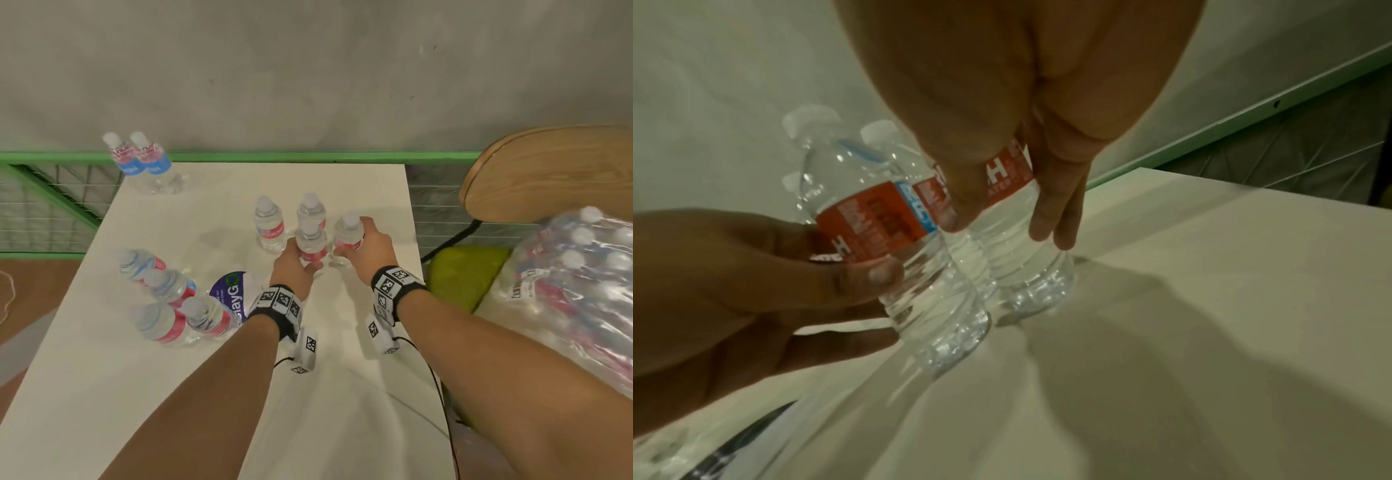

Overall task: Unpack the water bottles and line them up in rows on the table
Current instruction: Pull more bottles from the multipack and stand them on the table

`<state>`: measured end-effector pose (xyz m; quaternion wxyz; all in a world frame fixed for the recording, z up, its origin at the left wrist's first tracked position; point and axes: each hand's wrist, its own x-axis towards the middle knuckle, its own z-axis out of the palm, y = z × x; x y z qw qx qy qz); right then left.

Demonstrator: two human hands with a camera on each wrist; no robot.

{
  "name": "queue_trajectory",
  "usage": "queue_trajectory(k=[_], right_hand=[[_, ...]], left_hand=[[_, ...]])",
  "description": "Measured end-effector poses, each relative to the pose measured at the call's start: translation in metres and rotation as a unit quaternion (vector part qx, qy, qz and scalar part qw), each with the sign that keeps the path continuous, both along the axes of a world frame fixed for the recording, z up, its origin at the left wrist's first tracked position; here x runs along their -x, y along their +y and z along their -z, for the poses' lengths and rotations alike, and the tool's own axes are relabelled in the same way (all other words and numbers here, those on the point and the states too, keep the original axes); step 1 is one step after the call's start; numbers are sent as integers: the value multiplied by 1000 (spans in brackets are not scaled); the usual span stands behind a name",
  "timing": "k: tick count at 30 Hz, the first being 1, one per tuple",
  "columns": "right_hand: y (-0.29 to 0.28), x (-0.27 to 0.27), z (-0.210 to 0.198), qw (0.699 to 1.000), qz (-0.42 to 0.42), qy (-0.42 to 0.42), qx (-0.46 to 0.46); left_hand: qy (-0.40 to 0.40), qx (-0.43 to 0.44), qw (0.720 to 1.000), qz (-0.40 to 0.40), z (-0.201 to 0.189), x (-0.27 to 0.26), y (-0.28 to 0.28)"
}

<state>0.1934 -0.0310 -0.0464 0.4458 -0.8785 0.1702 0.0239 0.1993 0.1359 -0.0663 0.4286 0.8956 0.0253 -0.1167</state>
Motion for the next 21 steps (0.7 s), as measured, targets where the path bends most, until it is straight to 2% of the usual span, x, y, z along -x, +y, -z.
queue_trajectory(k=[11, 14, 16, 19, 21], right_hand=[[3, -17, -1, 999, -3, 20, 30], [-3, -9, -11, 1000, 10, 28, 3], [-12, 8, -19, 999, 33, 33, -23], [-38, 53, -22, 998, 8, 56, -35], [-62, 97, -26, 993, -34, 97, -57]], left_hand=[[2, 21, 1000, 4, -1, -11, -6], [20, 87, 996, 19, 0, -4, 0], [28, 114, 993, 11, 0, 9, 8], [-3, 82, 996, -22, 1, 43, 24], [-65, 43, 997, 24, -3, 70, 28]])
